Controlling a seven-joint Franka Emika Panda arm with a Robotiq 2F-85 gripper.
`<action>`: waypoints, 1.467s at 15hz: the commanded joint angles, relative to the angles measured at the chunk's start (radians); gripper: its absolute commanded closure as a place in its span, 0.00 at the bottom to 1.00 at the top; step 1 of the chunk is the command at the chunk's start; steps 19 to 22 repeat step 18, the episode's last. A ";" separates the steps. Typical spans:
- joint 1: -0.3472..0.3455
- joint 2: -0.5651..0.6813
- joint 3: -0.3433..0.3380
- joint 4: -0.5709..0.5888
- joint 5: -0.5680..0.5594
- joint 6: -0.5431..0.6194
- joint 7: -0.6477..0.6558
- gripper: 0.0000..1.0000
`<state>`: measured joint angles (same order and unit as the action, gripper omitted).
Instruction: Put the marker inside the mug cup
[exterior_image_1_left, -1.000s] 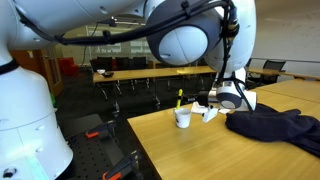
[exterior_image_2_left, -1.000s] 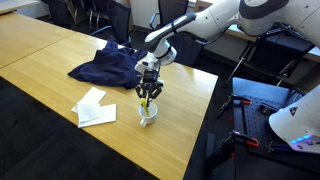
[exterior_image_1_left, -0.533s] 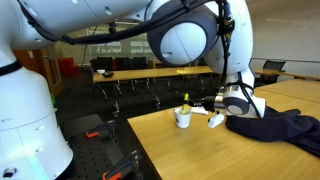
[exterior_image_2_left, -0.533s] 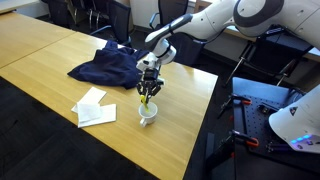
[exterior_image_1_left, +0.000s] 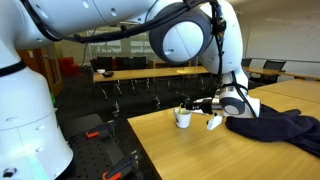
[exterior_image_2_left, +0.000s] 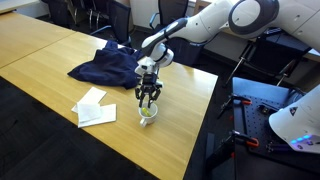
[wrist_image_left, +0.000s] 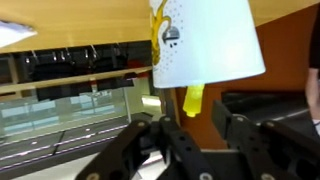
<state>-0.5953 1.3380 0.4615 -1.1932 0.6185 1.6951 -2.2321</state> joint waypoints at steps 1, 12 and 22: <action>-0.011 -0.072 0.003 -0.058 -0.027 -0.011 -0.025 0.22; 0.080 -0.534 -0.116 -0.519 0.170 0.472 0.009 0.00; 0.239 -0.774 -0.248 -0.768 0.225 0.684 0.070 0.00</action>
